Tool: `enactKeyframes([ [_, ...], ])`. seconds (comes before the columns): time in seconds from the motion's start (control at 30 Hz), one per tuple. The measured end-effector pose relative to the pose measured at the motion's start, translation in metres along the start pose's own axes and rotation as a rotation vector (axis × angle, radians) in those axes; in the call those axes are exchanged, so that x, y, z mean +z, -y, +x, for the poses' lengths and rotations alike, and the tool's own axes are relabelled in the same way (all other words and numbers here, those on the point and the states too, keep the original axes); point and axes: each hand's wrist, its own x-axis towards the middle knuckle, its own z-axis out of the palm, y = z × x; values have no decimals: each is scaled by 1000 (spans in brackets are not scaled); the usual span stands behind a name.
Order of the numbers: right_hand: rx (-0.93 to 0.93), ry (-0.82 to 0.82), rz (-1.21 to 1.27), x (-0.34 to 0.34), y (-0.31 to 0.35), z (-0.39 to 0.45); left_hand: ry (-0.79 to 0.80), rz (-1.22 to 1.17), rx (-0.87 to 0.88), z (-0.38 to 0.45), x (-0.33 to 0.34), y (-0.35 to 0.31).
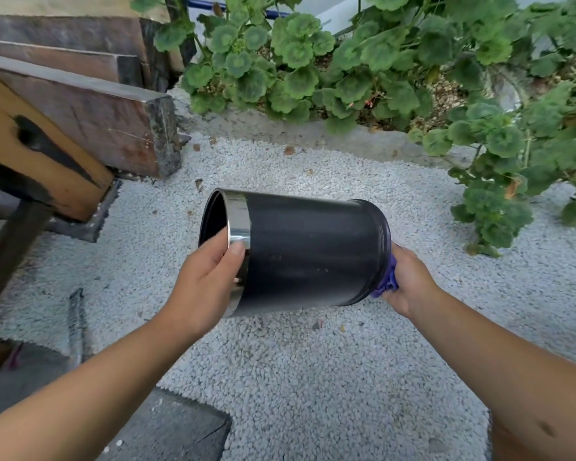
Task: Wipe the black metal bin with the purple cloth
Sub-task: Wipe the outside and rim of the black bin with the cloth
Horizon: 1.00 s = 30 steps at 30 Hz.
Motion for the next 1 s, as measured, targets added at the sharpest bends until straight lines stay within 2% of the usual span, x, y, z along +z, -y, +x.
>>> enactKeyframes([
  [0.13, -69, 63, -13, 17, 1, -11, -268, -118, -299, 28, -19, 2],
  [0.2, -99, 79, -15, 20, -2, -17, -319, -142, -394, 47, -26, -2],
  [0.27, -85, 61, 13, 19, -9, -21, -322, -186, -416, 55, -25, -4],
  [0.37, -80, 8, 64, 8, -16, -25, -182, -182, -327, 51, -17, -15],
  [0.5, -117, -93, 238, -6, 0, -22, 40, -36, -81, 43, -27, -31],
  [0.6, -243, 22, 332, -13, 17, -19, 240, 214, 79, 37, -43, -37],
  [0.73, -347, 46, 238, -2, 19, -28, 282, 421, 90, 38, -58, -34],
  [0.87, -346, 70, 59, 39, -3, -49, 351, 571, 118, 32, -64, -26],
  [1.0, -377, 135, 43, 76, -9, -72, 305, 720, 184, 25, -70, -23],
])
